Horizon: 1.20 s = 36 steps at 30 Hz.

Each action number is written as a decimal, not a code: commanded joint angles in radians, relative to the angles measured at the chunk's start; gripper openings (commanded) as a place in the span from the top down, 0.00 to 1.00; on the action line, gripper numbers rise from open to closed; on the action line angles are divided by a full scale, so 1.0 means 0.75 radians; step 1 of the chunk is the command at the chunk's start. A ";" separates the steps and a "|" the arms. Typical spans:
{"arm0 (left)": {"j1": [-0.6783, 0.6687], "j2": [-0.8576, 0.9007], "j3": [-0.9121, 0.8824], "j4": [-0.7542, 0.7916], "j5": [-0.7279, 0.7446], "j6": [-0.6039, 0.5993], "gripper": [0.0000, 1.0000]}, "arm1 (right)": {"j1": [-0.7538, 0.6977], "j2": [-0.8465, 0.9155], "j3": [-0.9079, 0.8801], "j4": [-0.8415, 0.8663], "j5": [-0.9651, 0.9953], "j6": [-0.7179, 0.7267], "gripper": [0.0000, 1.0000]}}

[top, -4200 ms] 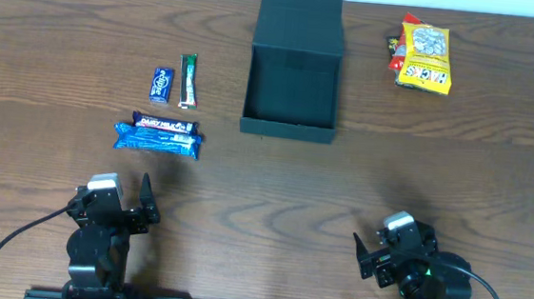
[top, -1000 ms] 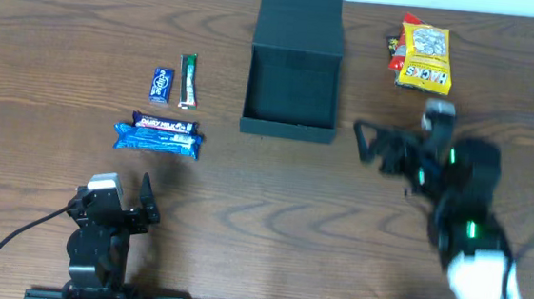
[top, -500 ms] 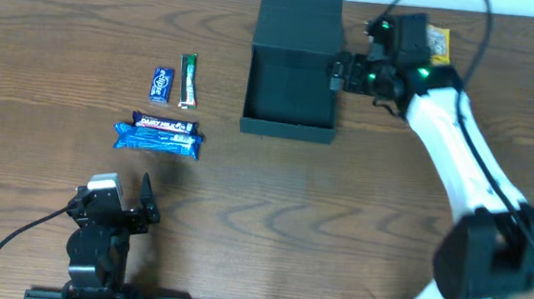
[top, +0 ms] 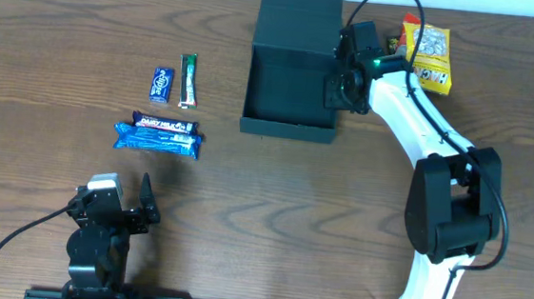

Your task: Pack container

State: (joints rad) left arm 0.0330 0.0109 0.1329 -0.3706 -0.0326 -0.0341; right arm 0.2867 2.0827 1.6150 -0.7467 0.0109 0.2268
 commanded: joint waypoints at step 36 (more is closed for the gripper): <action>0.007 -0.009 -0.027 -0.010 -0.001 -0.020 0.05 | 0.098 -0.008 -0.006 -0.487 -0.125 0.254 0.98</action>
State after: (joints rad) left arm 0.0330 0.0109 0.1329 -0.3706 -0.0326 -0.0345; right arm 0.3401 2.0743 1.6409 -1.0954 -0.0532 0.3965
